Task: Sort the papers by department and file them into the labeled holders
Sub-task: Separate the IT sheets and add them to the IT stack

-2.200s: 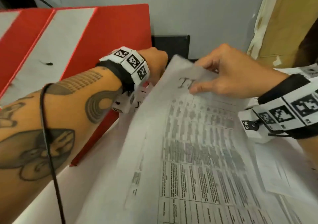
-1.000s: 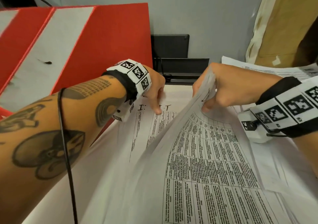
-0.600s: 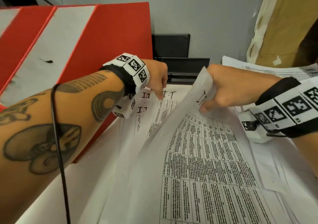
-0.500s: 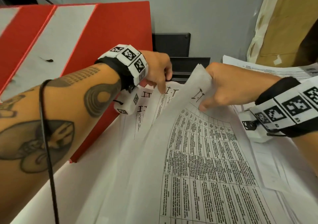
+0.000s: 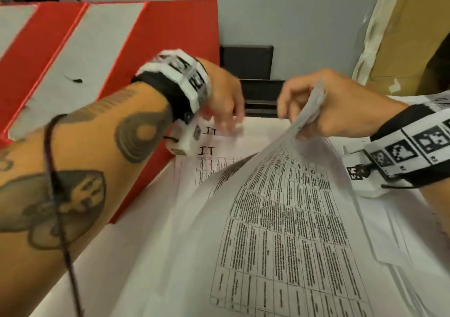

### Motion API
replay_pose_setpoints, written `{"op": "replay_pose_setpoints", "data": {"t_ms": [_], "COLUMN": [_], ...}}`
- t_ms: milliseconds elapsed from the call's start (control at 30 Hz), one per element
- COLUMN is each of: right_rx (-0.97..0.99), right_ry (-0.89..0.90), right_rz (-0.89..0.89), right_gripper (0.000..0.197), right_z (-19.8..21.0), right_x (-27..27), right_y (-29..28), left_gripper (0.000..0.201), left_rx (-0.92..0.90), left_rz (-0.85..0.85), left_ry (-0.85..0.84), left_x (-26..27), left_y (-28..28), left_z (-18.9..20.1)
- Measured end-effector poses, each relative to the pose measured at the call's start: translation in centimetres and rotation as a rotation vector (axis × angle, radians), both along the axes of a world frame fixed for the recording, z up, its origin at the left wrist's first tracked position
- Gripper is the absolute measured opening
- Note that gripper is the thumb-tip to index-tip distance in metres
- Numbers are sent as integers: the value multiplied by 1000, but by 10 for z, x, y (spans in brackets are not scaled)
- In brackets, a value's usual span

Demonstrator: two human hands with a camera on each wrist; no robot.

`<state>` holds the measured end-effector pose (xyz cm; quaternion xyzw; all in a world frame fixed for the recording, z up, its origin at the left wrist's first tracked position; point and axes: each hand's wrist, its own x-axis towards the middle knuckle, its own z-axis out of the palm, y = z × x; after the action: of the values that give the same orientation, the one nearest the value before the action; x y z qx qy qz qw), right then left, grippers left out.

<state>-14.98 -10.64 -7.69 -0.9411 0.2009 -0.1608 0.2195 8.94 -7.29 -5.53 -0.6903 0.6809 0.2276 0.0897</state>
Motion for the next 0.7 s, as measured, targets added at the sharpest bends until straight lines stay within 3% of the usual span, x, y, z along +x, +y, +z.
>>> {"op": "replay_pose_setpoints", "data": {"t_ms": [33, 67, 233, 333, 533, 700], "right_rx": [-23, -39, -17, 4, 22, 32], "right_ry": [27, 46, 52, 60, 48, 23], "right_rz": [29, 46, 67, 66, 52, -26], "right_gripper": [40, 38, 30, 35, 39, 41], "right_z": [0, 0, -2, -1, -1, -1], "right_x": [0, 1, 3, 3, 4, 2], "right_y": [0, 0, -2, -1, 1, 1], "left_gripper": [43, 49, 35, 28, 18, 24], "left_rx": [34, 49, 114, 132, -46, -270], "left_rz": [-14, -8, -63, -94, -137, -63], "left_ry": [-244, -374, -520, -533, -573, -401], "left_x": [-2, -4, -15, -13, -8, -10], "left_y": [-2, -4, -8, -13, -19, -24], "left_z": [-9, -17, -35, -37, -45, -30]}}
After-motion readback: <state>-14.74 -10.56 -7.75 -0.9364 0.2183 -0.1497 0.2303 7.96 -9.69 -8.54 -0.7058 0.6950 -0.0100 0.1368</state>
